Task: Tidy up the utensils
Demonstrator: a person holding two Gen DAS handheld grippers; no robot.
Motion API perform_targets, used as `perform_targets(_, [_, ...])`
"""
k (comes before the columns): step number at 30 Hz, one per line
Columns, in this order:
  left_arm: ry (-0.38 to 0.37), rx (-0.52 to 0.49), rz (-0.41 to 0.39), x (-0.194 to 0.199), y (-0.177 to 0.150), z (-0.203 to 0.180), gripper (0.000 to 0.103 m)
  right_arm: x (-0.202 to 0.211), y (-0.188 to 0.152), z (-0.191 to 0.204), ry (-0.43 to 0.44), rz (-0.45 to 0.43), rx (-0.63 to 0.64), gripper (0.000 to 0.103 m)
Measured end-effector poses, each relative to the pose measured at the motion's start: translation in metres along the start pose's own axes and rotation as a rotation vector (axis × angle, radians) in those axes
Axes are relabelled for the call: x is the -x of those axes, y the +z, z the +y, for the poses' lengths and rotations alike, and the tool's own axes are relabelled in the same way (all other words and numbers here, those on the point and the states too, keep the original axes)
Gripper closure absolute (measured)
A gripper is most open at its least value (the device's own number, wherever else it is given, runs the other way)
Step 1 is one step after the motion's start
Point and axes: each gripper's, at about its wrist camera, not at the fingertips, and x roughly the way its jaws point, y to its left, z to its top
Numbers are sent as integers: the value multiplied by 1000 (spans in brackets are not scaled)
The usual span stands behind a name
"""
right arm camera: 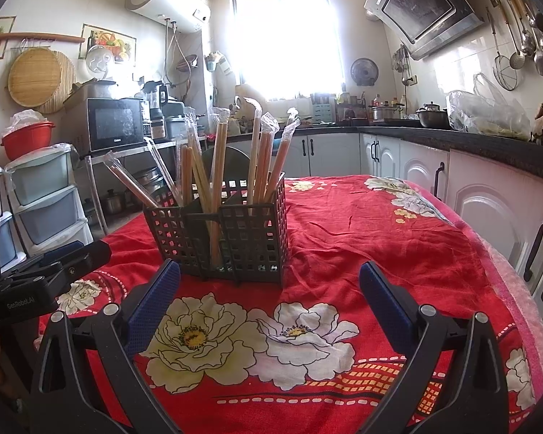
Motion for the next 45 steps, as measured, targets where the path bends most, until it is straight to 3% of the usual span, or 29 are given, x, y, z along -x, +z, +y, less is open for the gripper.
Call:
perform_targets(30, [-6,25,29,-5,-1,4,11,0,0,0,-3,0,-1,6])
perform_targets(36, [68,60,85,-16,-3,10,11,0,1,-1,-13,14,-6,6])
perform_targets(41, [65,102,97,-11,3,20,11,-2,6,-10,-51,61,-43,7])
perform_targets(45, [107,142,112,-2,25,54,11,-11,19,-47,-153,142,-96,7])
